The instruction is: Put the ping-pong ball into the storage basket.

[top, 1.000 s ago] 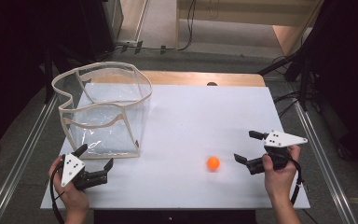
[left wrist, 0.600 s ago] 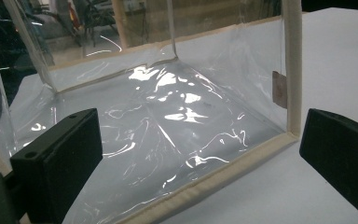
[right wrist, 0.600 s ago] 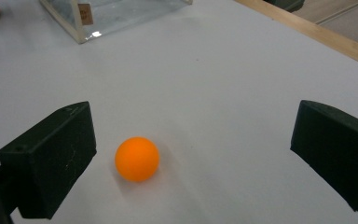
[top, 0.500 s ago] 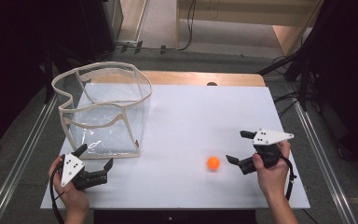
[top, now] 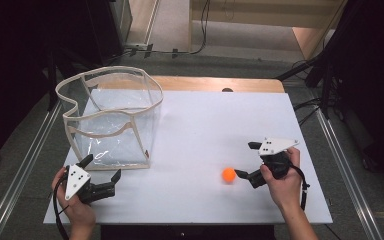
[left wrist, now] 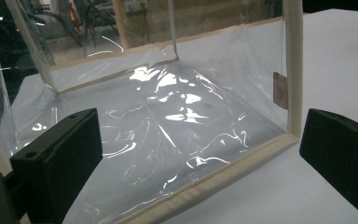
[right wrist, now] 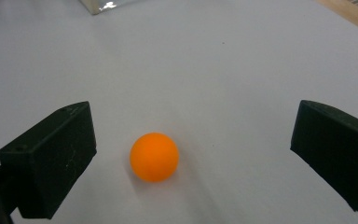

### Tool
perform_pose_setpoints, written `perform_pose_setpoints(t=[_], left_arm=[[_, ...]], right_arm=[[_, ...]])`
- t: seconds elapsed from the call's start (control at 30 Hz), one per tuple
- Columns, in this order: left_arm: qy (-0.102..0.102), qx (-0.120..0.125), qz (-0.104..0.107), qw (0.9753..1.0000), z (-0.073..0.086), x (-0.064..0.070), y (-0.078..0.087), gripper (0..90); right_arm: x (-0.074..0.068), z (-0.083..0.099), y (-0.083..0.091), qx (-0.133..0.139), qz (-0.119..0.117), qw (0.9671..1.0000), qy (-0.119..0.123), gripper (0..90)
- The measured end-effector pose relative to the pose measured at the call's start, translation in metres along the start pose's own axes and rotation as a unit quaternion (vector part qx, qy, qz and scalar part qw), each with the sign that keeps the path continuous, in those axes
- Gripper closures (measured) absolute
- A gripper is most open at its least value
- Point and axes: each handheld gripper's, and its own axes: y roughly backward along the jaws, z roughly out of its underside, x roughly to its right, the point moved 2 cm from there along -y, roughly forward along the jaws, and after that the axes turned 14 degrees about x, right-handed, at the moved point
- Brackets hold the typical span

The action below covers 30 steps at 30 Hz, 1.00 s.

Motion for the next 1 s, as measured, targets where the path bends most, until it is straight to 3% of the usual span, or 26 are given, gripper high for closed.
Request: perform_pose_setpoints(t=[0.43,0.47,0.53,0.8,1.0], left_arm=[[0.0,-0.001,0.001,1.0,0.0,0.0,0.0,0.0],[0.0,0.0,0.001,1.0,0.0,0.0,0.0,0.0],[0.0,0.0,0.001,1.0,0.0,0.0,0.0,0.0],[0.0,-0.001,0.001,1.0,0.0,0.0,0.0,0.0],[0.0,0.0,0.002,1.0,0.0,0.0,0.0,0.0]], right_arm=[[-0.002,0.003,-0.02,-0.061,-0.026,0.9978,0.006,0.0],[-0.002,0.004,-0.021,-0.065,-0.028,0.9975,0.005,6.0],[-0.002,0.004,-0.022,-0.074,-0.026,0.9969,0.005,9.4],[-0.003,0.006,-0.029,-0.093,-0.042,0.9947,0.007,10.8],[-0.006,0.01,-0.036,-0.119,-0.039,0.992,0.013,11.5]])
